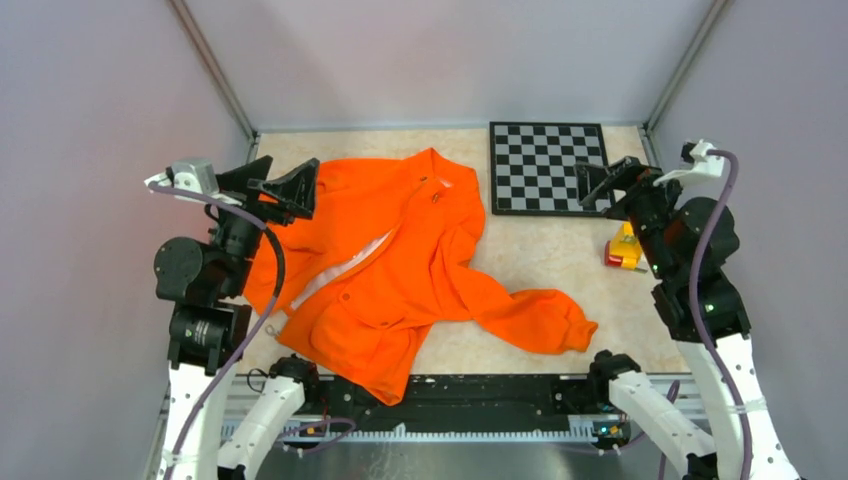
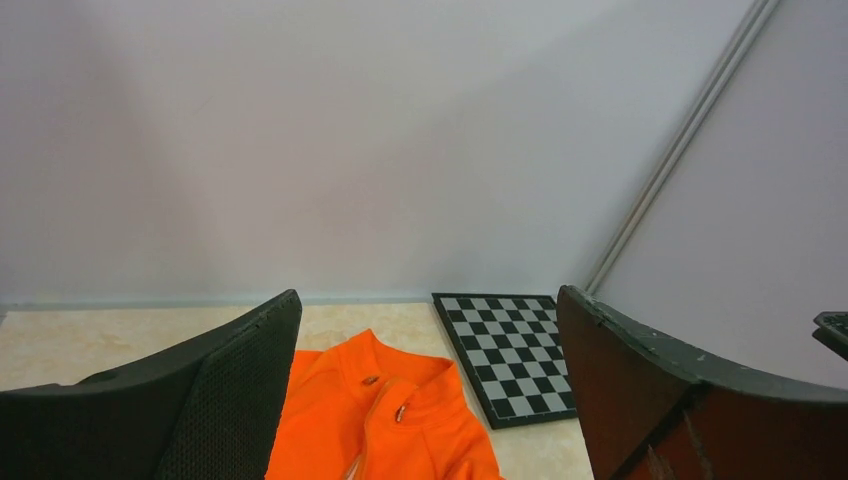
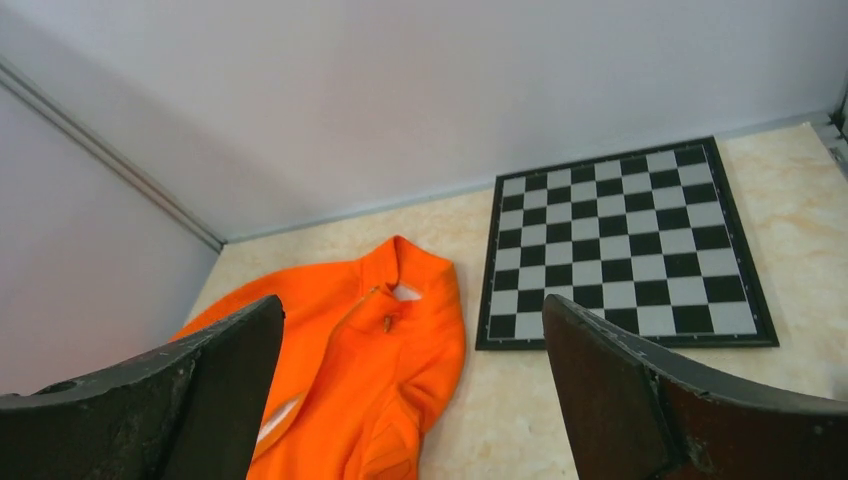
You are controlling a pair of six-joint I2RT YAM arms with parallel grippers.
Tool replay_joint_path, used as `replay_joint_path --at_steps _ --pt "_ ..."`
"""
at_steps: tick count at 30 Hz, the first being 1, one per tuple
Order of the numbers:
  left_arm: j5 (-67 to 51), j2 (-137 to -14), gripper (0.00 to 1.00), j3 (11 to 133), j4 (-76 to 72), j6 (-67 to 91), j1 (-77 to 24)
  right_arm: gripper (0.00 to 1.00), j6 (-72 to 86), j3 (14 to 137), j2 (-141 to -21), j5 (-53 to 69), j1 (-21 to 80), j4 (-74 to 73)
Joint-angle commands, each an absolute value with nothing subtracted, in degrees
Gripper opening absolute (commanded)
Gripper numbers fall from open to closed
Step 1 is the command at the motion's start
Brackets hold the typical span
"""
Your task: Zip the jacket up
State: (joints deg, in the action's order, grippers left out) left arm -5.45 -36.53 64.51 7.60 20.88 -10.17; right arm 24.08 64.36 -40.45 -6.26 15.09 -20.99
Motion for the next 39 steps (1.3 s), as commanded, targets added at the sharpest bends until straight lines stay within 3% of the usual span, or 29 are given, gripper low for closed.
replay_joint_path --at_steps 1,11,18,20,27,31,39 --pt "-9.4 -39.6 0.99 66.6 6.0 21.7 -9.8 0.99 23.3 62.0 -42.7 -6.9 14.5 -21.7" --pt "-12.4 -41.8 0.99 64.2 7.4 24.1 -9.8 0.99 32.1 50.3 -44.1 -1.8 14.5 -19.4" --pt "-14.2 -43.7 0.99 62.8 7.3 24.1 -9.8 0.99 36.6 44.4 -52.6 14.2 15.1 -11.7" --pt "-15.1 -43.8 0.99 61.9 7.8 23.5 -9.8 0.99 39.0 42.2 -55.4 14.6 19.4 -7.6" --pt "-16.2 -44.0 0.99 60.8 10.6 19.9 -9.8 0.97 44.5 41.2 -65.8 -3.2 45.8 2.6" --pt "-15.3 -43.6 0.99 60.9 12.5 18.4 -9.8 0.92 47.1 46.3 -76.7 -9.5 56.1 3.9" --pt "-11.7 -42.8 0.99 60.6 16.6 18.5 -9.8 0.80 53.2 50.9 -91.4 -12.6 63.8 9.2"
